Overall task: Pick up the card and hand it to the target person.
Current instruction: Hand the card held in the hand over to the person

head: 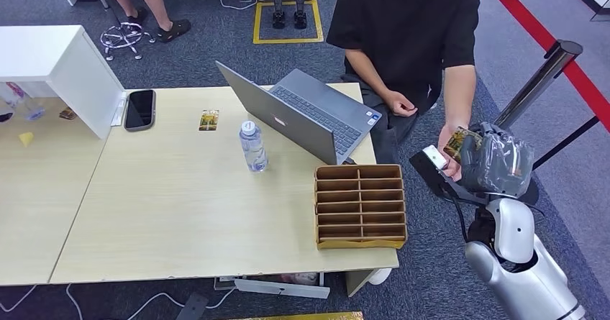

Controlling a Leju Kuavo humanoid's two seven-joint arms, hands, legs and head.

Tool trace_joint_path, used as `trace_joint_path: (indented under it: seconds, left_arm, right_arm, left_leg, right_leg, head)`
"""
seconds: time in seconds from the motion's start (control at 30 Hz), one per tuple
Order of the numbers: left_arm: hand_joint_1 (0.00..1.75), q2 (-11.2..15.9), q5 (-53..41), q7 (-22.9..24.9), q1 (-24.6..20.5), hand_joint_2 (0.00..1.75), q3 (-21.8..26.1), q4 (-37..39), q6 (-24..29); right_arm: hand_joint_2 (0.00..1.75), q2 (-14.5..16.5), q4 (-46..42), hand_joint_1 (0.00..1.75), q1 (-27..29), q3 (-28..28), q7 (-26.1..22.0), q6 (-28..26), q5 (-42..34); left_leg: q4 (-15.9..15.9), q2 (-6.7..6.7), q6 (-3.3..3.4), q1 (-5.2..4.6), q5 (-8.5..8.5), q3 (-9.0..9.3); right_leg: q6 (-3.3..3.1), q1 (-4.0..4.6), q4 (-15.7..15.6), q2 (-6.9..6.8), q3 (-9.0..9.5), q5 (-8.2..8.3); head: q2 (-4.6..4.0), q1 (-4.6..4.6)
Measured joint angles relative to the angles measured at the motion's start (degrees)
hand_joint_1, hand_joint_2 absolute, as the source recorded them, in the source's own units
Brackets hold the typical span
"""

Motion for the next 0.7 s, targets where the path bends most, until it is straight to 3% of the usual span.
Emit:
trace_joint_path:
  seconds: [0.4,0.47,0.5,0.6,0.63,0.7]
  left_arm:
    - [0.00,0.0,-0.3,0.4,0.0,0.00,0.0,0.0,-0.1]
    - [0.00,0.0,-0.4,0.4,0.0,0.00,0.0,0.0,-0.1]
    - [0.00,0.0,-0.4,0.4,0.0,0.00,0.0,0.0,-0.1]
    - [0.00,0.0,-0.4,0.4,0.0,0.00,0.0,0.0,-0.1]
    - [0.00,0.0,-0.5,0.5,0.0,0.00,0.0,0.0,-0.1]
    - [0.00,0.0,-0.5,0.5,0.0,0.00,0.0,0.0,-0.1]
  right_arm:
    - [1.75,0.0,3.2,1.35,0.1,0.1,0.0,-0.3,0.8]
    - [1.75,0.0,3.6,1.26,0.2,0.2,0.0,-0.3,1.0]
    - [1.75,0.0,3.7,1.12,0.2,0.2,0.0,-0.3,1.1]
    - [1.75,0.0,4.1,0.27,0.5,0.4,0.0,-0.2,1.3]
    - [1.75,0.0,4.2,0.07,0.6,0.5,0.0,-0.1,1.4]
    - [1.75,0.0,4.5,0.00,0.7,0.5,0.1,0.6,1.2]
  left_leg:
    - [0.0,0.00,0.00,0.00,0.00,0.01]
    - [0.0,0.00,0.00,0.00,0.00,0.01]
    - [0.0,0.00,0.00,0.00,0.00,0.01]
    - [0.0,0.00,0.00,0.00,0.00,0.00]
    - [0.0,0.00,0.00,0.00,0.00,0.00]
    - [0.0,0.00,0.00,0.00,0.00,0.01]
  right_leg:
    - [0.01,0.00,0.0,0.00,0.00,0.00]
    - [0.01,0.00,0.0,0.00,0.00,0.00]
    - [0.01,0.00,0.0,0.00,0.00,0.00]
    - [0.01,0.00,0.0,0.00,0.00,0.00]
    - [0.01,0.00,0.0,0.00,0.00,0.00]
    - [0.01,0.00,0.0,0.00,0.00,0.01]
  head:
    - [0.00,0.01]
    - [0.00,0.01]
    - [0.00,0.01]
    - [0.00,0.01]
    - [0.00,0.01]
    - [0.00,0.01]
